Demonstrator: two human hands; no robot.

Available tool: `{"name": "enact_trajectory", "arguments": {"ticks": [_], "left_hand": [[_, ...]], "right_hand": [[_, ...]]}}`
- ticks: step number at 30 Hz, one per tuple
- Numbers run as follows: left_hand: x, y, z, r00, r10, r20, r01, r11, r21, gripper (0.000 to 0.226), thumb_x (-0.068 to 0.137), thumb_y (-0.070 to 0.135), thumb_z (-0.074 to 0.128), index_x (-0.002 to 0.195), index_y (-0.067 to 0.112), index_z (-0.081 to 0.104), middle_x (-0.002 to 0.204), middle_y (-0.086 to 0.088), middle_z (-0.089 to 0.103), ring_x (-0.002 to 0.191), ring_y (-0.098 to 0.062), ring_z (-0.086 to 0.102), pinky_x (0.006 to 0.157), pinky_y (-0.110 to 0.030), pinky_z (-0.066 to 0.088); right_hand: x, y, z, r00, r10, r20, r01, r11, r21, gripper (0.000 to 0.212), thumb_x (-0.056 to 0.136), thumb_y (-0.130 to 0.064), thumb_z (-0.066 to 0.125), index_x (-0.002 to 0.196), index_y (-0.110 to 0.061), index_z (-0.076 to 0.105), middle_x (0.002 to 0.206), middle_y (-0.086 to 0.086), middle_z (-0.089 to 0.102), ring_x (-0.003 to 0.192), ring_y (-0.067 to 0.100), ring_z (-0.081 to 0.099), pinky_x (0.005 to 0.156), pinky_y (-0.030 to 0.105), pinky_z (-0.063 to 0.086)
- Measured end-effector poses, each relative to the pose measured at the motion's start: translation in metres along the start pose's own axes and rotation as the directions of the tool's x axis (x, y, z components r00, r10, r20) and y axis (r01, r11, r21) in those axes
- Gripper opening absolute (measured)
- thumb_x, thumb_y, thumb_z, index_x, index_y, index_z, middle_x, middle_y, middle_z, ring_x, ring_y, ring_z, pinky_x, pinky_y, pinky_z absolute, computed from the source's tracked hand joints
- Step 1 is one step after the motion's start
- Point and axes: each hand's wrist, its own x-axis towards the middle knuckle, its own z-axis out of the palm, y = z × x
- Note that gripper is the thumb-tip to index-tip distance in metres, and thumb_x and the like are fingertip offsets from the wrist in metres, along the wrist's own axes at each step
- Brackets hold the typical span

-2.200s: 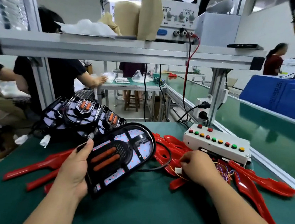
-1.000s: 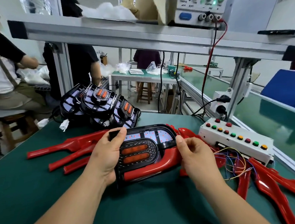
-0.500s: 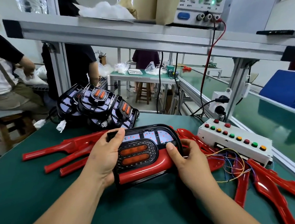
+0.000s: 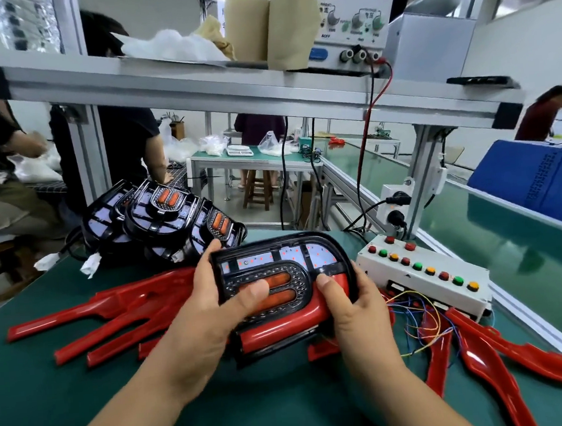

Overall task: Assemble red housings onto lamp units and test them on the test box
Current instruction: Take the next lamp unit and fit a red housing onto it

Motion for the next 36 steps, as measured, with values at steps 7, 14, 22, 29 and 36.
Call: {"name": "enact_trajectory", "arguments": {"ticks": [7,14,22,29,36], "left_hand": [[-0.006,-0.022,0.018,1.0,-0.009,0.002,0.009,1.0,0.027,0.102,0.072,0.033,0.071,0.133,0.077,0.002,0.136,0.03,0.051,0.12,-0.006,0.059,0.093,-0.039,0.055],[0.002,-0.022,0.008,0.983,0.184,-0.015,-0.182,0.978,0.101,0.092,0.077,0.012,0.078,0.133,0.067,0.031,0.133,0.023,0.057,0.125,-0.002,0.054,0.107,-0.04,0.038],[0.01,-0.016,-0.019,0.986,0.135,0.099,-0.146,0.982,0.117,0.081,0.075,0.019,0.078,0.136,0.055,0.039,0.136,0.009,0.059,0.126,-0.013,0.056,0.108,-0.051,0.038],[0.017,-0.026,-0.032,0.976,0.163,0.142,-0.185,0.97,0.156,0.095,0.072,0.036,0.086,0.14,0.064,0.025,0.145,0.012,0.051,0.134,-0.011,0.048,0.11,-0.045,0.032],[0.019,-0.028,-0.03,0.967,0.209,0.148,-0.232,0.959,0.16,0.088,0.075,0.032,0.082,0.135,0.069,0.028,0.142,0.014,0.053,0.131,-0.009,0.051,0.108,-0.037,0.04]], "right_hand": [[0.001,-0.008,-0.006,0.995,-0.094,-0.039,0.094,0.996,-0.006,0.042,0.077,-0.03,0.072,0.116,-0.02,0.059,0.107,0.008,0.071,0.099,0.029,0.068,0.092,0.053,0.053],[0.001,-0.01,-0.007,0.985,0.018,0.169,-0.049,0.983,0.178,0.053,0.08,-0.025,0.077,0.126,-0.026,0.051,0.117,0.009,0.069,0.11,0.032,0.065,0.096,0.056,0.051],[0.007,-0.017,-0.019,0.901,0.056,0.429,-0.206,0.928,0.31,0.035,0.083,-0.015,0.058,0.117,-0.007,0.056,0.104,0.013,0.072,0.085,0.022,0.07,0.074,0.041,0.06],[0.006,-0.018,-0.02,0.887,0.091,0.452,-0.249,0.92,0.302,0.043,0.082,-0.014,0.059,0.124,-0.009,0.052,0.118,0.017,0.067,0.092,0.025,0.069,0.075,0.041,0.06],[0.007,-0.017,-0.019,0.898,0.084,0.432,-0.222,0.934,0.279,0.042,0.082,-0.016,0.061,0.123,-0.009,0.052,0.116,0.015,0.068,0.092,0.026,0.069,0.076,0.042,0.06]]}}
